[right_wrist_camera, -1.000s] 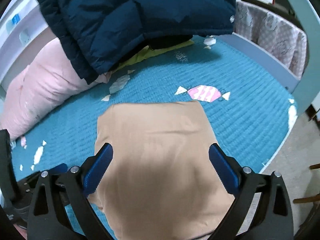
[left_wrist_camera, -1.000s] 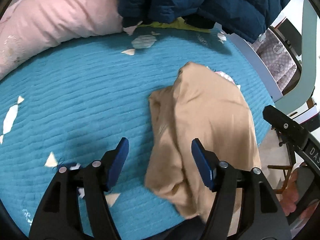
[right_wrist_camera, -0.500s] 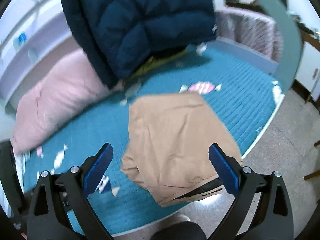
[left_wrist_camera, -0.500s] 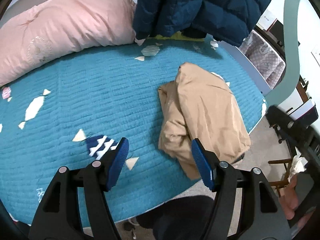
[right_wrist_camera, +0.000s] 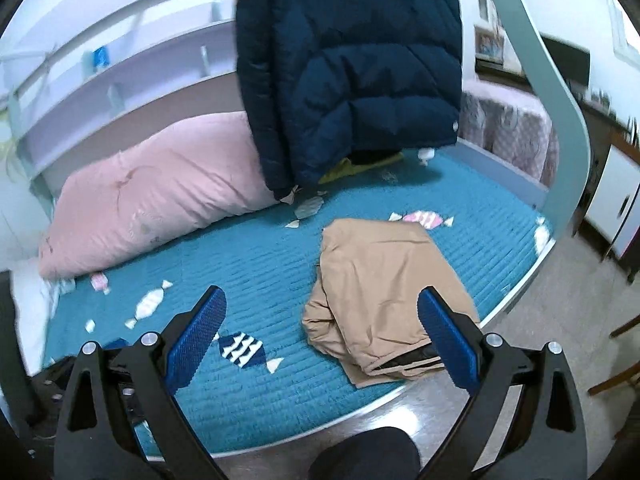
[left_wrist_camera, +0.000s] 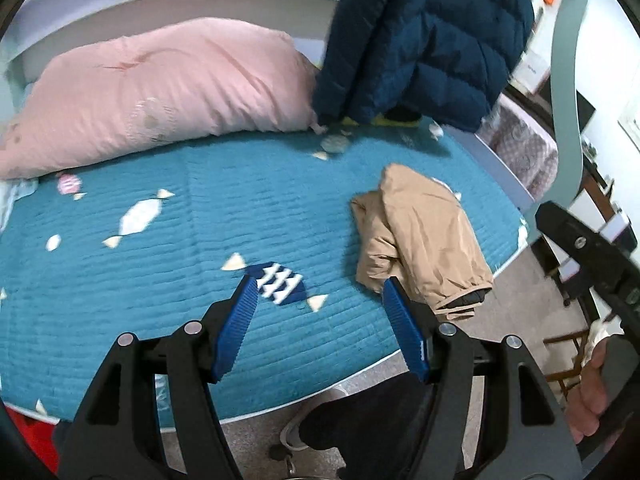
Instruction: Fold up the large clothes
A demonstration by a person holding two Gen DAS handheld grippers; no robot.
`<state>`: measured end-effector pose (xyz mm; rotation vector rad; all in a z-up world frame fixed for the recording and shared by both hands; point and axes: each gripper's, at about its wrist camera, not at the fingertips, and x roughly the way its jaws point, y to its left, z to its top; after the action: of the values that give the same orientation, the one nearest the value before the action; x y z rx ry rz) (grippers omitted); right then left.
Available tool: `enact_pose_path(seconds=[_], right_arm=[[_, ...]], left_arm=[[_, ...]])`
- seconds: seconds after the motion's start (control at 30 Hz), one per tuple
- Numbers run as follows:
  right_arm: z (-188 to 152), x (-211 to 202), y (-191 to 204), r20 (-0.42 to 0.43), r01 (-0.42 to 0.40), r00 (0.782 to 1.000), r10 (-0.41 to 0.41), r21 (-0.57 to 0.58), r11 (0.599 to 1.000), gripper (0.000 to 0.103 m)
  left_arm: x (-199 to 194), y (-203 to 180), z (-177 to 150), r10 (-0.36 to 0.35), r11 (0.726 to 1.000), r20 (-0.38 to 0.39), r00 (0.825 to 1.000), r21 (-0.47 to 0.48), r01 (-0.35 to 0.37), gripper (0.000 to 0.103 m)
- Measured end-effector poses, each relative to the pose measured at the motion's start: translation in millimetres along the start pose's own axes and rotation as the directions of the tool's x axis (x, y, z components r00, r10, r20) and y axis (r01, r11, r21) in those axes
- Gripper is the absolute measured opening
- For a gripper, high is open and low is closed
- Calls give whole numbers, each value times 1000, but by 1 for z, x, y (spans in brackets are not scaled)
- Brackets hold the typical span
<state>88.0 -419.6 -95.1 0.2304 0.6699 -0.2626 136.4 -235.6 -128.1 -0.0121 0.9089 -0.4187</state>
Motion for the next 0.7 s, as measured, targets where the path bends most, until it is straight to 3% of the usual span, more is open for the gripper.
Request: enact_pose_path(seconds=[0.1,0.3,0.47,0.57,0.7], right_arm=[[-7,-16,18,19,20,1000,-19,-34,999,93],[-26,-48,47,80,8,997,-1,-84,996,93],[-46,-76,70,159,14,987,6,-125,992,93],[-54,-86,80,175,12,985,11,-134,991,93],[-61,-102,91,224,47,974,-13,-144,989,93]], left_arm=[[-24,11,-8,18,1000,37,999,-12,-18,71],[-67,28,-27,89,996,117,989,-16,-88,72],[-101,41,-46,157,988,187,970,-26,-155,81],[-119,47,-54,160,987,207,965,-44,-154,85],[-141,52,-63,202,979,251,947,-53,-195,90]])
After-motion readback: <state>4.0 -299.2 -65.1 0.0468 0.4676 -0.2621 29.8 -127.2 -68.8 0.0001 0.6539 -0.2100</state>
